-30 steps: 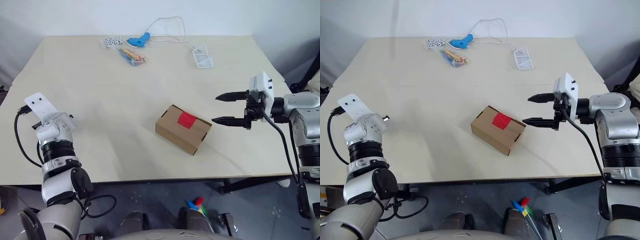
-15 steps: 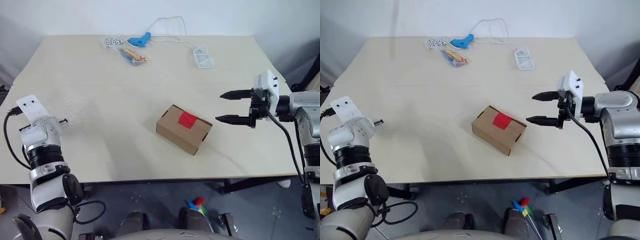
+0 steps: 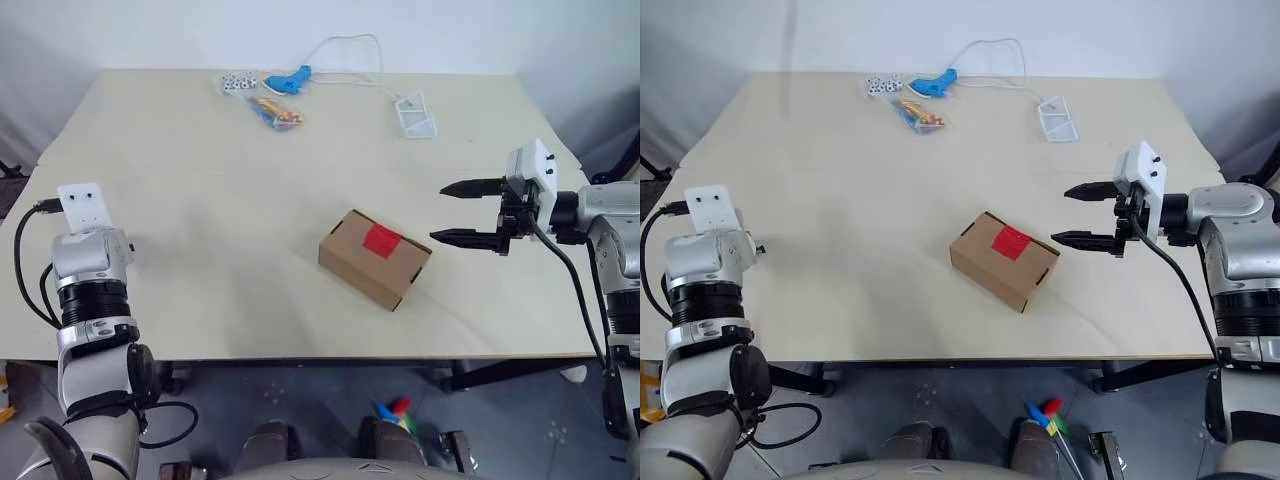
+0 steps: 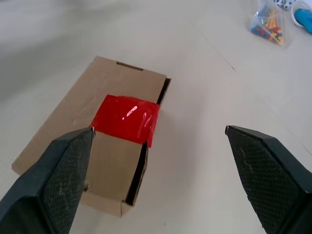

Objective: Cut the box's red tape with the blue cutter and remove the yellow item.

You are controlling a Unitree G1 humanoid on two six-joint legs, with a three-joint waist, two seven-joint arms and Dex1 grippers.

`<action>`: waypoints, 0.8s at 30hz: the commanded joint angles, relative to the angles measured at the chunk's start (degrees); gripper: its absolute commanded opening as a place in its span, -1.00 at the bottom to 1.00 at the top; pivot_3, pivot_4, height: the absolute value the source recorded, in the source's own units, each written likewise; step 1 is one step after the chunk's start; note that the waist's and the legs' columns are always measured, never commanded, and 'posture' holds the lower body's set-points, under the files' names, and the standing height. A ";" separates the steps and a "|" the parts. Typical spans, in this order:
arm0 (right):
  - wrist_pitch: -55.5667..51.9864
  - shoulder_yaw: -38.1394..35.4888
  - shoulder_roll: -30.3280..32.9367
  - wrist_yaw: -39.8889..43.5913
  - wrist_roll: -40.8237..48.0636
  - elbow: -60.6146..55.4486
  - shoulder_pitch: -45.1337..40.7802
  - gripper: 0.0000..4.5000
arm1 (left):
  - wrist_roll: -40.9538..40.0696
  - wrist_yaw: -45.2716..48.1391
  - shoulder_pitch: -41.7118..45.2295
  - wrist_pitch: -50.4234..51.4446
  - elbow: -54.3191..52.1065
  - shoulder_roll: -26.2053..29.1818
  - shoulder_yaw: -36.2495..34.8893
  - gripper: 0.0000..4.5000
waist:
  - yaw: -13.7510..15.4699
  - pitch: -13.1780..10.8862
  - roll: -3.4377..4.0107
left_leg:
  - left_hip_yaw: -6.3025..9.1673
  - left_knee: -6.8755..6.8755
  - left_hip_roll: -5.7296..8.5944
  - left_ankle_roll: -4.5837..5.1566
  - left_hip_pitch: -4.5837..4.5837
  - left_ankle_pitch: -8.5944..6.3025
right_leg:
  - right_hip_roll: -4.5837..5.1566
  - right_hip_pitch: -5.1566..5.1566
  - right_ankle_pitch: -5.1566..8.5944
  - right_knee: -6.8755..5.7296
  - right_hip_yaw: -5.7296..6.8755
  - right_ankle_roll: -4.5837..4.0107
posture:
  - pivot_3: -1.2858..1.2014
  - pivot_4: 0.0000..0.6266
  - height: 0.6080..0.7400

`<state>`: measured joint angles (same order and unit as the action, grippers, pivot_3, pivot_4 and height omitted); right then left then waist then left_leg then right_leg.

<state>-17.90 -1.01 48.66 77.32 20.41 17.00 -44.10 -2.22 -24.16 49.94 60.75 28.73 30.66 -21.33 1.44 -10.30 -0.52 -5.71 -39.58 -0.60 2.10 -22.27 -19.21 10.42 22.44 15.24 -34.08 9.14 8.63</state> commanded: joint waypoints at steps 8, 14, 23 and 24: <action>-0.66 -2.26 1.50 -0.06 1.35 -2.82 0.25 1.00 | -1.14 1.73 -3.67 -5.64 -2.28 -1.11 -5.78 0.28 | -0.26 0.00 0.00 | -0.01 0.00 -0.03 -0.01 0.01 0.01 | -0.01 0.01 0.00 0.00 -0.01 0.00 | 0.03 -0.52 1.00; -0.55 -1.88 1.32 0.18 1.04 -2.17 -0.48 1.00 | -3.07 4.56 -7.47 -13.33 -0.82 -0.93 -8.35 0.28 | -0.31 0.01 0.02 | -0.02 0.00 -0.04 -0.03 0.03 0.02 | -0.01 0.01 0.00 -0.03 -0.02 0.00 | 0.03 -0.52 1.00; -0.39 -1.50 1.22 0.45 0.71 -1.62 -1.37 1.00 | -4.44 7.91 -10.28 -17.27 0.93 -1.65 -8.67 0.28 | -0.15 0.04 0.07 | -0.03 -0.02 -0.03 -0.03 0.03 0.02 | 0.00 0.00 0.00 -0.04 -0.02 0.00 | 0.03 -0.52 1.00; -0.39 -1.51 1.26 0.46 0.68 -1.61 -1.43 1.00 | -4.93 7.96 -10.71 -17.17 0.32 -1.97 -9.21 0.28 | -0.17 0.05 0.09 | -0.03 -0.02 -0.04 -0.03 0.04 0.02 | 0.00 0.01 0.00 -0.04 -0.02 -0.01 | 0.03 -0.52 1.00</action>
<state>-18.75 -1.00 48.84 77.52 20.79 15.96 -44.24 -6.15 -16.71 41.07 42.71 27.81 29.70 -29.68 1.27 -10.25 -0.44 -5.74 -39.60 -0.64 2.07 -22.23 -19.18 10.42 22.45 15.24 -34.12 9.11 8.63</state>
